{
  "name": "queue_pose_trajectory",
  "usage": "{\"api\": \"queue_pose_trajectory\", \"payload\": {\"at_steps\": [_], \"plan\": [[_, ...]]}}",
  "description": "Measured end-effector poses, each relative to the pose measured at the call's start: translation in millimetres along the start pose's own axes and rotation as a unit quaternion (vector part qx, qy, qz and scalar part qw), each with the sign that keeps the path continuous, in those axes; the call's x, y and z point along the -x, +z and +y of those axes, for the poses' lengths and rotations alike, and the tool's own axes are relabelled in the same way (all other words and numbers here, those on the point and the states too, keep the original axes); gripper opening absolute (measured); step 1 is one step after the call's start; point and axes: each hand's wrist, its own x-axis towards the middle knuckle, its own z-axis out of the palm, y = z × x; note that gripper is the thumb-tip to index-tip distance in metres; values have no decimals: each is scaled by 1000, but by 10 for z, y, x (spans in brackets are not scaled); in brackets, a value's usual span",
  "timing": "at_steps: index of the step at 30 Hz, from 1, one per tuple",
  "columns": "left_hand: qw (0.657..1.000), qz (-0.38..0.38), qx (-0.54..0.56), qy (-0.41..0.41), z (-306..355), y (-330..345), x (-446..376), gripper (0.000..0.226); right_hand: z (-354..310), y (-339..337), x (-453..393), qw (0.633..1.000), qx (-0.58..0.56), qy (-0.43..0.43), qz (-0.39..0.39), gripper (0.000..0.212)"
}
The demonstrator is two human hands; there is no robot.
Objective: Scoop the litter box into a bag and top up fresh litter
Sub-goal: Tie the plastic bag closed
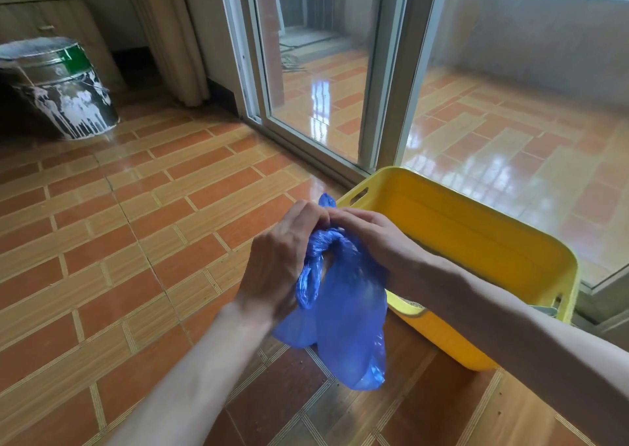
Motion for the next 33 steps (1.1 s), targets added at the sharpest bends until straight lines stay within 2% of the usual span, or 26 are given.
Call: {"api": "queue_pose_trajectory", "payload": {"at_steps": [3, 6, 9, 12, 15, 17, 19, 22, 25, 29, 33], "plan": [[997, -47, -37, 44, -16, -14, 43, 24, -9, 3, -40, 997, -65, -4, 29, 35], [997, -61, -31, 37, -44, -9, 116, 37, 18, -22, -60, 996, -72, -30, 49, 27], [1000, -10, -5, -11, -79, 44, 187, 40, 75, -38, -68, 992, -65, -63, 82, 26], [990, 87, -86, -72, -114, 78, 212, 20, 132, -105, -78, 988, -67, -87, 109, 22], [977, 81, -179, -86, -140, 37, 201, 30, 169, -201, -76, 989, -98, -69, 92, 20], [976, 67, -193, -81, -150, 23, 212, 34, 160, -252, -64, 988, -128, -56, 68, 18], [981, 62, -155, -99, -168, 42, 229, 35, 157, -308, -61, 982, -173, -43, 56, 15], [988, 59, -41, -137, -230, 75, 283, 41, 190, -378, -51, 967, -248, -23, 51, 13], [974, 25, 83, -210, -265, 58, 357, 48, 258, -415, -39, 955, -293, -5, 54, 15], [947, -3, 161, -276, -313, 59, 494, 55, 310, -483, -51, 958, -279, -1, 71, 17], [930, -10, 196, -312, -371, 34, 604, 53, 344, -610, -98, 964, -236, -14, 122, 17]]}}
